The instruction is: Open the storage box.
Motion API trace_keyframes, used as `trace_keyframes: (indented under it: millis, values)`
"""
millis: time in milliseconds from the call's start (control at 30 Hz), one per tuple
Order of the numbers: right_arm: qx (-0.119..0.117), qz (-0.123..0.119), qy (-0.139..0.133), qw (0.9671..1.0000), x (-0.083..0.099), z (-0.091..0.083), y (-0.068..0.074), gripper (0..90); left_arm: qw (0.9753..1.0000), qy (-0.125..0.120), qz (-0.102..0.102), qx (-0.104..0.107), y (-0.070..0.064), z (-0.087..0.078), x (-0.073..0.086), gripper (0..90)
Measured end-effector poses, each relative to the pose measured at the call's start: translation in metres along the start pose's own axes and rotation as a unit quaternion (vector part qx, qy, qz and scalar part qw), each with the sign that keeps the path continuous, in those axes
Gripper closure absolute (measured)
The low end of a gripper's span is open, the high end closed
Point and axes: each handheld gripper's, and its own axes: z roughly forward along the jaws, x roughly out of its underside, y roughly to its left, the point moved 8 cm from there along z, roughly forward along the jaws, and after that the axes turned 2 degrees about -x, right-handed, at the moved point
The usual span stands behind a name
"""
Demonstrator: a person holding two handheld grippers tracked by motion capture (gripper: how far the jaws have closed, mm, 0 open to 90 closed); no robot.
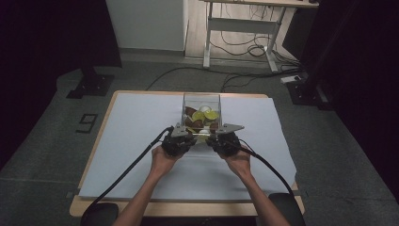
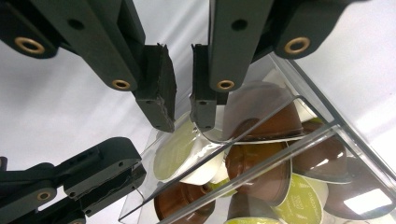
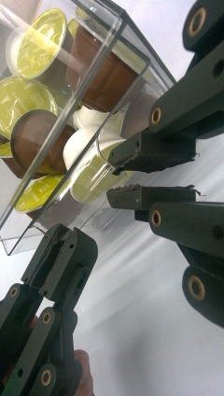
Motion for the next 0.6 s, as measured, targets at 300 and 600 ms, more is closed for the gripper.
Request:
trace_keyframes:
  millis: [300, 600]
  values:
    - [-0.009, 0.001, 0.006, 0.9999, 0.003, -0.003, 0.006, 78.5, 1.0000, -0.001, -0.002, 0.006, -0.006, -0.005, 0.004, 79.3]
    - [-0.017, 0.002, 0.007, 0.9998, 0.006, -0.006, 0.011, 78.3, 0.9999, -0.002, -0.007, 0.011, -0.011, -0.009, 0.006, 79.3]
